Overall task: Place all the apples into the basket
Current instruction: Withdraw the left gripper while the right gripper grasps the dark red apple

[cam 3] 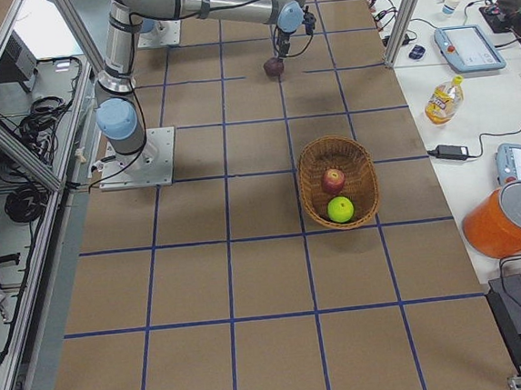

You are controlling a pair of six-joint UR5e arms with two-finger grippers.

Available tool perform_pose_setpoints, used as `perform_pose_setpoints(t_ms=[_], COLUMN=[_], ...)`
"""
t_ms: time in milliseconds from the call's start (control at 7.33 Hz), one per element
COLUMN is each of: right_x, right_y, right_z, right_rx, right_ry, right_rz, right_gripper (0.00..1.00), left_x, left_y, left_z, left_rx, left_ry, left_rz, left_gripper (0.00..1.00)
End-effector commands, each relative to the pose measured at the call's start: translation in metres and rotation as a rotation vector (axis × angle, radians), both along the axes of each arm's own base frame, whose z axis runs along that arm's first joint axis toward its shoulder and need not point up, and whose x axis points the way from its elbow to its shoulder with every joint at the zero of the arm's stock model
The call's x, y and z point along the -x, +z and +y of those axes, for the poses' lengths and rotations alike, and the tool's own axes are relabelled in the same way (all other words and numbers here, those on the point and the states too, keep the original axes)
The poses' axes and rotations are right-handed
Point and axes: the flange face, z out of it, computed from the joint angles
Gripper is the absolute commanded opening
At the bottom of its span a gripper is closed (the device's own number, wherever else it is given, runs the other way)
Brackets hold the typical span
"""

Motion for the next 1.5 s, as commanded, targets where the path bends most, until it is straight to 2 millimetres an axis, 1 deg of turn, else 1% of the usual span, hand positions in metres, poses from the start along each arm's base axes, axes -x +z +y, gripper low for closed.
perform_pose_setpoints(t_ms=[0,136,273,409,545,682,818,955,1091,1227,1364], right_x=[-0.017,-0.014,-0.011,-0.012,-0.012,-0.013,-0.012,-0.011,-0.009,-0.007,0.002], right_y=[-0.026,-0.033,-0.044,-0.05,-0.055,-0.066,-0.073,-0.076,-0.076,-0.07,-0.057], right_z=[0.003,0.007,0.012,0.012,0.013,0.013,0.013,0.014,0.014,0.011,0.006], right_rx=[-0.012,-0.024,-0.02,0.016,0.008,-0.009,-0.019,-0.026,-0.021,-0.013,-0.005], right_ry=[-0.011,-0.005,-0.003,-0.01,-0.011,-0.012,-0.011,-0.008,-0.002,0.002,-0.02], right_rz=[0.006,0.02,0.03,0.016,0.007,0.012,0.021,0.03,0.031,0.031,0.027], right_gripper=[1.0,1.0,1.0,1.0,1.0,1.0,1.0,1.0,0.54,0.01,0.0], left_x=[0.013,0.02,0.021,0.021,0.023,0.023,0.024,0.024,0.024,0.024,0.024], left_y=[-0.005,-0.005,-0.006,-0.004,-0.001,0.001,0.0,0.001,0.001,0.0,0.0], left_z=[-0.005,-0.004,-0.004,-0.004,-0.001,0.0,0.001,0.001,0.001,0.001,0.001], left_rx=[0.006,0.007,0.006,0.009,0.015,0.018,0.017,0.018,0.018,0.017,0.017], left_ry=[0.097,0.083,0.08,0.078,0.075,0.069,0.066,0.068,0.068,0.066,0.066], left_rz=[0.004,0.001,0.001,0.003,0.003,0.005,0.005,0.005,0.005,0.002,0.002], left_gripper=[1.0,1.0,1.0,1.0,1.0,1.0,1.0,1.0,1.0,1.0,1.0])
